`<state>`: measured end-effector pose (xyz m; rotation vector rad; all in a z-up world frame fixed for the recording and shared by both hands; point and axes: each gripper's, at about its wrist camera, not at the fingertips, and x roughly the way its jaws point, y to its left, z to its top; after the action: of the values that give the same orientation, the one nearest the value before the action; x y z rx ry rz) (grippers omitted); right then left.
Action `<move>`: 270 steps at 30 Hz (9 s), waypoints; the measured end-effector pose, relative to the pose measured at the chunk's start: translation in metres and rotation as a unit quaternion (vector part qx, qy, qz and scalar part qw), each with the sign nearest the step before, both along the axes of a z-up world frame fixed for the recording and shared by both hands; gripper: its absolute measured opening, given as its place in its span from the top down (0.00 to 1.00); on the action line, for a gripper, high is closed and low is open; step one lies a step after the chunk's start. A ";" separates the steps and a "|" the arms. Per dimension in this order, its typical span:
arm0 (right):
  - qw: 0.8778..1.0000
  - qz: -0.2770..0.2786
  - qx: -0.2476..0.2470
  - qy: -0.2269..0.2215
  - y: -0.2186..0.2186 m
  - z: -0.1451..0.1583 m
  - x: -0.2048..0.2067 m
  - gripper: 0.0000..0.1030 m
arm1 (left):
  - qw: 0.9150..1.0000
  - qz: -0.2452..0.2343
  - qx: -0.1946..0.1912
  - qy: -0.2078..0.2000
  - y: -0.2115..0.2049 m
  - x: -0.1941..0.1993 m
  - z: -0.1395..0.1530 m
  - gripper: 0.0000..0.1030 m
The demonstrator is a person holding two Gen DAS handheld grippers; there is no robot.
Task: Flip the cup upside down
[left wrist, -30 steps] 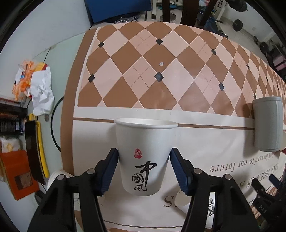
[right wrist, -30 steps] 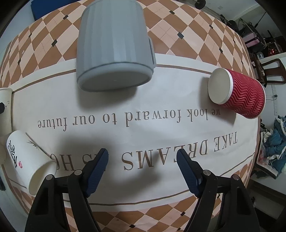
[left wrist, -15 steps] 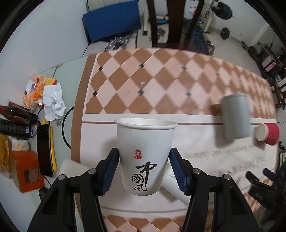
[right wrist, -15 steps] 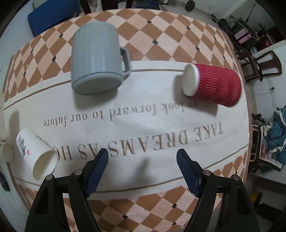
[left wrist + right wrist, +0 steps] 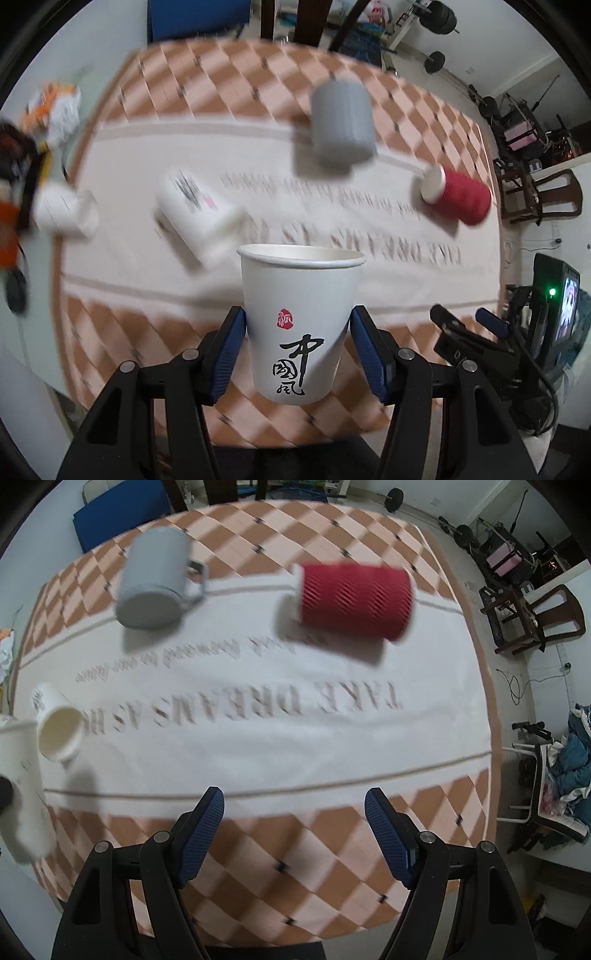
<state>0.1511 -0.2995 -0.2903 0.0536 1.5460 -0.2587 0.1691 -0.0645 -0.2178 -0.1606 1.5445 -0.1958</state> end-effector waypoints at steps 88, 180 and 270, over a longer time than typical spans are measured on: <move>0.620 0.738 -0.176 0.197 0.174 -0.074 -0.082 0.42 | 0.984 0.059 0.165 -0.009 0.087 -0.113 -0.099 0.01; 0.958 0.030 -0.041 -0.282 0.025 0.178 -0.098 0.02 | 0.968 -0.018 0.111 -0.223 -0.023 -0.123 0.108 0.00; 0.942 0.006 -0.051 -0.333 0.036 0.337 -0.228 0.00 | 0.955 -0.002 0.091 -0.283 -0.018 -0.227 0.236 0.00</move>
<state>-0.0771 -0.2640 0.0466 0.0441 0.8572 -0.2739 -0.0582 -0.0826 0.0180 0.0452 0.9831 -0.0892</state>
